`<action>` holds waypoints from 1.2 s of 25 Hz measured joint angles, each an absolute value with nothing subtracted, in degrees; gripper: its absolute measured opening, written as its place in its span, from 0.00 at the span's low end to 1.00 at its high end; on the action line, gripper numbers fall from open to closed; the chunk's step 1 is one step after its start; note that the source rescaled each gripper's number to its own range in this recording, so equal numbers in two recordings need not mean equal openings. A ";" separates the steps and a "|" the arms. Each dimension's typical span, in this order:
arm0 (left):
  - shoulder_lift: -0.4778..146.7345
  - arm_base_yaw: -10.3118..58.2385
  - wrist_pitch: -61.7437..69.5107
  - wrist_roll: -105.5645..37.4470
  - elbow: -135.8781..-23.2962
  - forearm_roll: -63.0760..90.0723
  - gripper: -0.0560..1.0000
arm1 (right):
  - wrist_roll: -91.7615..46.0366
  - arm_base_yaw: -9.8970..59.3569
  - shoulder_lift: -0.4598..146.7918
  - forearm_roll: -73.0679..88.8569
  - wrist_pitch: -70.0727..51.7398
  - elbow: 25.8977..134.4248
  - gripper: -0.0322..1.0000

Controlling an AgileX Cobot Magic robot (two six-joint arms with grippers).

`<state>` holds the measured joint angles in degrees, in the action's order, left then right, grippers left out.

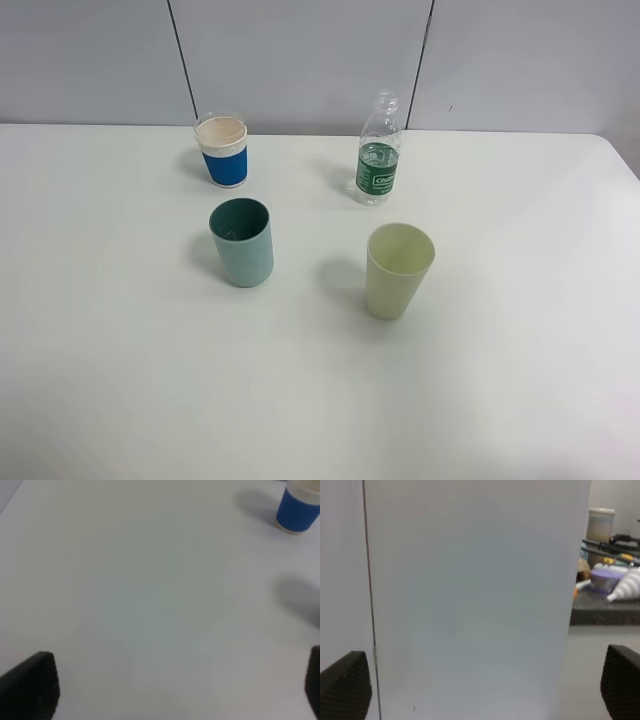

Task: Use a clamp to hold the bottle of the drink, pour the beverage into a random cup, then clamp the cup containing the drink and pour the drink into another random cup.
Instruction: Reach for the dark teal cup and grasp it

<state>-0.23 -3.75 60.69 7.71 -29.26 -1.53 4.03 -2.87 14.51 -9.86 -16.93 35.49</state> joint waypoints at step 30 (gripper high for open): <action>-0.23 -3.75 60.69 7.71 -29.26 -1.53 1.00 | 0.69 -2.92 -0.08 -4.37 -60.33 28.45 1.00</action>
<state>-0.23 -3.75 60.69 7.71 -29.26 -1.53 0.69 -2.92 -0.08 -4.37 -60.33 28.45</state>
